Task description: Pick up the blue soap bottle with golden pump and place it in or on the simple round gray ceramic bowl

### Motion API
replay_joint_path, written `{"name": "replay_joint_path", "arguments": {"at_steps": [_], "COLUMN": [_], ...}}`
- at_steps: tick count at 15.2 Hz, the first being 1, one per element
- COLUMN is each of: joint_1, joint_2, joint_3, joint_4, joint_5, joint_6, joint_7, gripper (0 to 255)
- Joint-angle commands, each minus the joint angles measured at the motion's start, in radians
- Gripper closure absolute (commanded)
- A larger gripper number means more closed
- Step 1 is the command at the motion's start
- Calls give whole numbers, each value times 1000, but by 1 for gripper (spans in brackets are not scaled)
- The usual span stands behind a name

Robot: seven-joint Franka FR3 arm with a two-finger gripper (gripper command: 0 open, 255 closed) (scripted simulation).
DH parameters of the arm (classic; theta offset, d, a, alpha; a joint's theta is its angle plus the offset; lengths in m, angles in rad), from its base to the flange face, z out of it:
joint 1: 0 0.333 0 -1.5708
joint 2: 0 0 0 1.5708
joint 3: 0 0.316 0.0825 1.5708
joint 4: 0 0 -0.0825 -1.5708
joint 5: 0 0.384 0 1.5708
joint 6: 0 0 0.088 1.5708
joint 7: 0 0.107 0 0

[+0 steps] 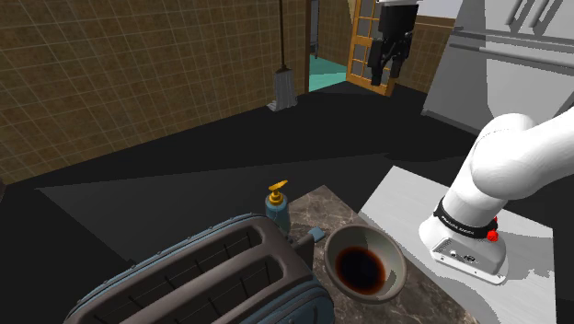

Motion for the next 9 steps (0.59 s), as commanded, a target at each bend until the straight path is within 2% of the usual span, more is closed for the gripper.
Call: {"name": "replay_joint_path", "arguments": {"at_steps": [1,9], "joint_1": [0,82], "joint_2": [0,-59], "joint_3": [0,144], "joint_4": [0,-201], "joint_5": [0,113], "joint_6": [0,260], "joint_7": [0,99], "gripper": [0,0]}}
